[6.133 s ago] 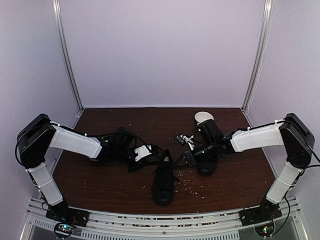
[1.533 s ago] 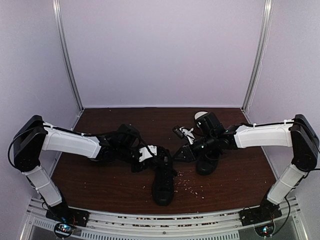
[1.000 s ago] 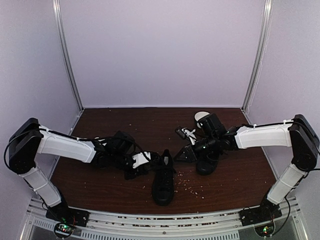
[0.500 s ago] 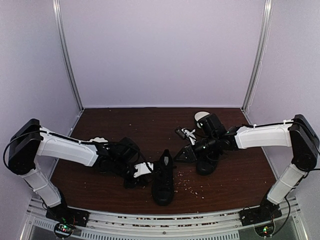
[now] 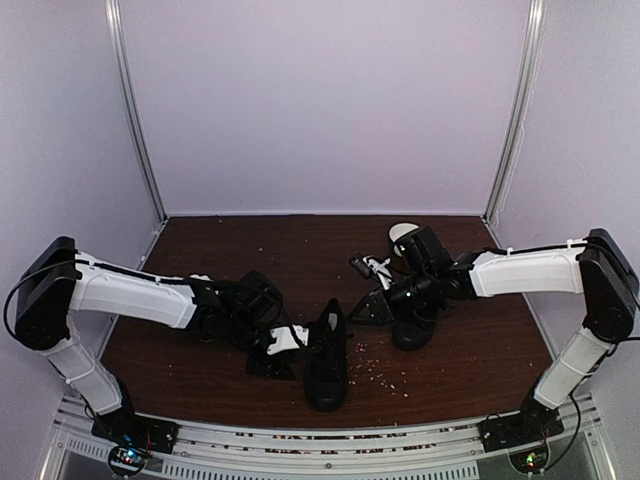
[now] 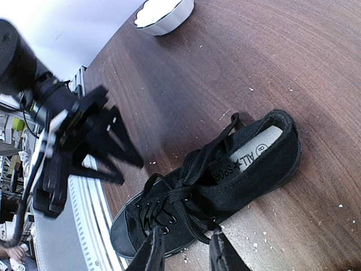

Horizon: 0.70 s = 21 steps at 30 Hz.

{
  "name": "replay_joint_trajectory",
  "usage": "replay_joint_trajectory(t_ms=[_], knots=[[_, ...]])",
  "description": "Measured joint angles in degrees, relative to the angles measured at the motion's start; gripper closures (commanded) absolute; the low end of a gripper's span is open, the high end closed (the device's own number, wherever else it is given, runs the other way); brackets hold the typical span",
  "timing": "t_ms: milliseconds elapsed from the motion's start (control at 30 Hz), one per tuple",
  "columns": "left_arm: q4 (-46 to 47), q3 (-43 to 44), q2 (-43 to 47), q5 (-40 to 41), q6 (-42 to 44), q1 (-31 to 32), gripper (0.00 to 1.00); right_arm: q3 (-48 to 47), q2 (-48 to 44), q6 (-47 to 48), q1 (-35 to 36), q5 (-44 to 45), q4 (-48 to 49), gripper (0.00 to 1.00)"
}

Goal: Tie the shoes
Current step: Pull the shoelace from the shoe.

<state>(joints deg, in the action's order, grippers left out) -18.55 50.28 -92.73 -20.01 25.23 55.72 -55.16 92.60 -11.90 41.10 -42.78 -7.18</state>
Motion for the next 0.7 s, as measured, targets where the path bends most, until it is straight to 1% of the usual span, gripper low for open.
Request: replay_joint_trajectory(t_ms=[67, 133, 200, 233, 333, 467, 700], knots=[[2.6, 0.0, -0.1, 1.5, -1.8, -3.0, 0.82, 0.0, 0.0, 0.0, 0.0, 0.0, 0.0, 0.73], [5.3, 0.5, -1.0, 3.0, -3.7, -6.3, 0.81, 0.0, 0.0, 0.0, 0.0, -0.1, 0.0, 0.73], [6.6, 2.0, -2.9, 3.6, -4.4, -8.4, 0.69, 0.0, 0.0, 0.0, 0.0, -0.1, 0.0, 0.73], [7.2, 3.1, -4.1, 3.6, -4.6, -8.9, 0.65, 0.0, 0.0, 0.0, 0.0, -0.1, 0.0, 0.73], [8.5, 5.2, -6.9, 2.3, -4.5, -8.6, 0.63, 0.0, 0.0, 0.2, 0.0, 0.0, 0.0, 0.73], [9.3, 5.4, -7.6, 0.0, -4.0, -7.7, 0.61, 0.0, 0.0, 0.2, -0.1, -0.1, -0.1, 0.73], [13.5, 6.1, -8.4, 0.9, -3.8, -5.6, 0.61, -0.1, 0.0, 0.4, -0.3, -0.5, -0.4, 0.73]])
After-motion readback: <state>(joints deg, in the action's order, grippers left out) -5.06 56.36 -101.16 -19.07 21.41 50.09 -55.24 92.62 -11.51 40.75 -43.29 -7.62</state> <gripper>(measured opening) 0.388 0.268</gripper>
